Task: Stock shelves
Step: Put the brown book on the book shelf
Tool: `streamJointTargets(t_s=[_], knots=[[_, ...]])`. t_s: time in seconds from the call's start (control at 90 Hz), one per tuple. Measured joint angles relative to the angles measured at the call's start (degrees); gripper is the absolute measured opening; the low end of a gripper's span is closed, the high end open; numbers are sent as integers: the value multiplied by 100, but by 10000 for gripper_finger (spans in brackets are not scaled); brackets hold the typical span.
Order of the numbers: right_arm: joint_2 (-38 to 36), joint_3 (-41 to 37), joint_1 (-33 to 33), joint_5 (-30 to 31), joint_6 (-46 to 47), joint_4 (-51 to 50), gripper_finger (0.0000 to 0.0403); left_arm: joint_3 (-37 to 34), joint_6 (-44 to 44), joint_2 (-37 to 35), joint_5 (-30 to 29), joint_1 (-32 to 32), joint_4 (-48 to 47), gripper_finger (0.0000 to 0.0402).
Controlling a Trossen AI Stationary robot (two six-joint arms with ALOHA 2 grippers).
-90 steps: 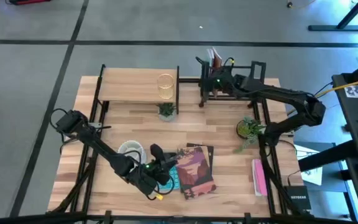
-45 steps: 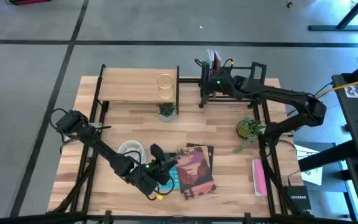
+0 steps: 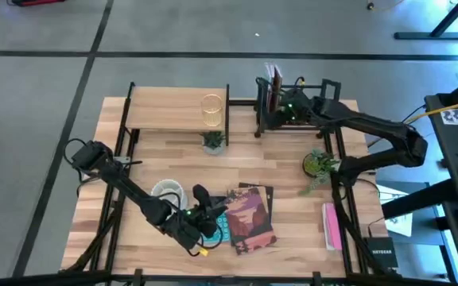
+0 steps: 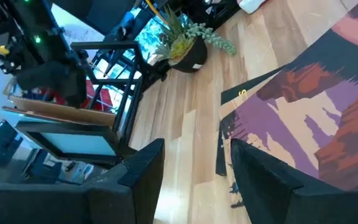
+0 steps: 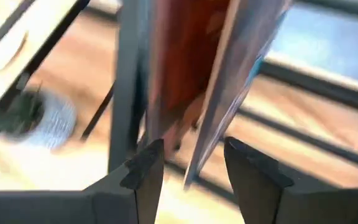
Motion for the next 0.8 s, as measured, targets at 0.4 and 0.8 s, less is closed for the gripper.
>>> streamJointTargets(t_s=[0.4,0.8], knots=[[398,7,-1135,999,-850,62,153,0,-64,2,131,0,-4,170],[1396,17,-1729,-244,-1761,1667,153,0,-130,2,131,11,-30,170]])
